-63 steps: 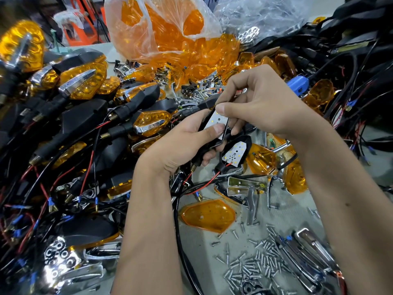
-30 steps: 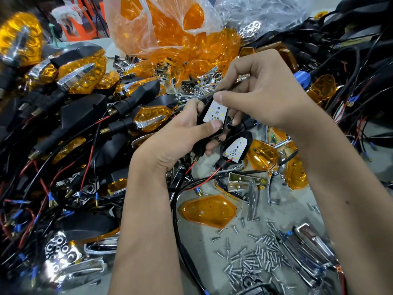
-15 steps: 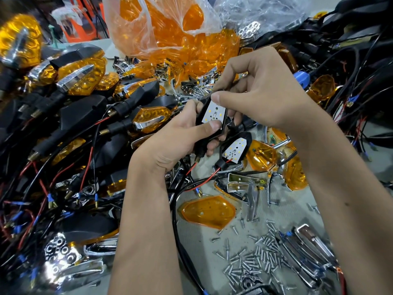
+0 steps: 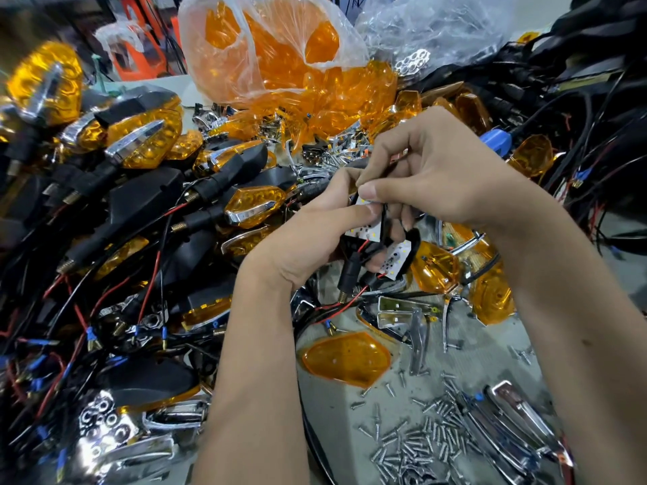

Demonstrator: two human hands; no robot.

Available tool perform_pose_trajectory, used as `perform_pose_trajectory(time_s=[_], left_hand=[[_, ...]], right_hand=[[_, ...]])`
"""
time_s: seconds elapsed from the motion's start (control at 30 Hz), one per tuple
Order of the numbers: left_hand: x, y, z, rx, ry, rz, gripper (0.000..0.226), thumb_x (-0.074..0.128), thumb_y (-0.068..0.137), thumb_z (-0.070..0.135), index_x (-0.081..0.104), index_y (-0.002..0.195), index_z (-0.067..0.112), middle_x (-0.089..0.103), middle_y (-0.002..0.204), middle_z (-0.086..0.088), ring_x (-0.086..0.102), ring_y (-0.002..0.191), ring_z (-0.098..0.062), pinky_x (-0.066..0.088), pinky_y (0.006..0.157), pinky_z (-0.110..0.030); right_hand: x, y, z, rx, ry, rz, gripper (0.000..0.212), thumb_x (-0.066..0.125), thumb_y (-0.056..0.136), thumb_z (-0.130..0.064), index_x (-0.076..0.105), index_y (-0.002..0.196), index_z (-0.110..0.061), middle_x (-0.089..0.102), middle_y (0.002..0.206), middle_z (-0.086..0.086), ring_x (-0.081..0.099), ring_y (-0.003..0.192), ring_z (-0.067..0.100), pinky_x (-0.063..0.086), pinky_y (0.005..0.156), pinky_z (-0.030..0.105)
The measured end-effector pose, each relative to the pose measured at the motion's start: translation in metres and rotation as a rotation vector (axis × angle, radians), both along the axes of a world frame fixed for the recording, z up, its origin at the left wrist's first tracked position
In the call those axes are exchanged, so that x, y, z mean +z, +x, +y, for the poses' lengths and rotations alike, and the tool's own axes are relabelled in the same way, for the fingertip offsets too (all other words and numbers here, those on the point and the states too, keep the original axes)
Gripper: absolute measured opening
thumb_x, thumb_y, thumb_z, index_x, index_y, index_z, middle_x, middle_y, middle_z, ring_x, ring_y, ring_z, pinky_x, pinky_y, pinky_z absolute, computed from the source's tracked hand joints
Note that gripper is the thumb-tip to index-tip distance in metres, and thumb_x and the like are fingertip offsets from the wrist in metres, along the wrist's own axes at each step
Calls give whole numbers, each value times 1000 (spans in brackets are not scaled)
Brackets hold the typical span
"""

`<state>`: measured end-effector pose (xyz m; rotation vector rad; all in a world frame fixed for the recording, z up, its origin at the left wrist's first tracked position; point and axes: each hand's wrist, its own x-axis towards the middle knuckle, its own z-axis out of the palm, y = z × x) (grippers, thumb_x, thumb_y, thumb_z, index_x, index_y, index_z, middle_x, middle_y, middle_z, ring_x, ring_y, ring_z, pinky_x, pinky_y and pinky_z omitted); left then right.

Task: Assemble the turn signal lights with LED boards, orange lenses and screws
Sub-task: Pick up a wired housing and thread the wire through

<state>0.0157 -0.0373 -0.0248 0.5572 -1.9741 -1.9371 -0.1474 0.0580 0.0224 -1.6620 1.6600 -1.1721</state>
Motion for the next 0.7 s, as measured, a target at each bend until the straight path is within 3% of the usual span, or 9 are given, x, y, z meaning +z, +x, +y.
perform_pose_trajectory(time_s=[0.1,0.23,0.53,0.7], left_hand=[[1,-4,4,27,56,83,18,55,97,15,57,114,18,63,102,-9,58,95,-23,54,64,-35],[4,-14,14,100,81,178,25,46,99,4,51,124,6,57,87,-18,52,75,-30,41,49,-30],[5,-28,23,193,136,222,29,37,103,-2,45,131,-3,64,73,-6,50,57,-23,39,45,-26],[1,-30,23,176,131,214,33,37,100,9,57,125,5,65,76,-8,52,56,-25,43,47,-27]], right_hand=[[-1,-2,-3,-64,-36,-17,11,78,90,-4,74,80,-2,71,59,8,69,45,29,54,45,28],[-3,-4,-7,-125,-80,-49,8,79,90,-6,77,82,-7,72,61,6,66,43,18,51,46,22],[-7,-3,-11,-244,-96,-126,3,80,87,-2,78,89,-3,71,61,10,63,46,19,52,47,24],[-10,-3,-12,-313,-72,-172,8,83,84,-1,75,82,-1,68,59,14,57,47,24,48,44,25]])
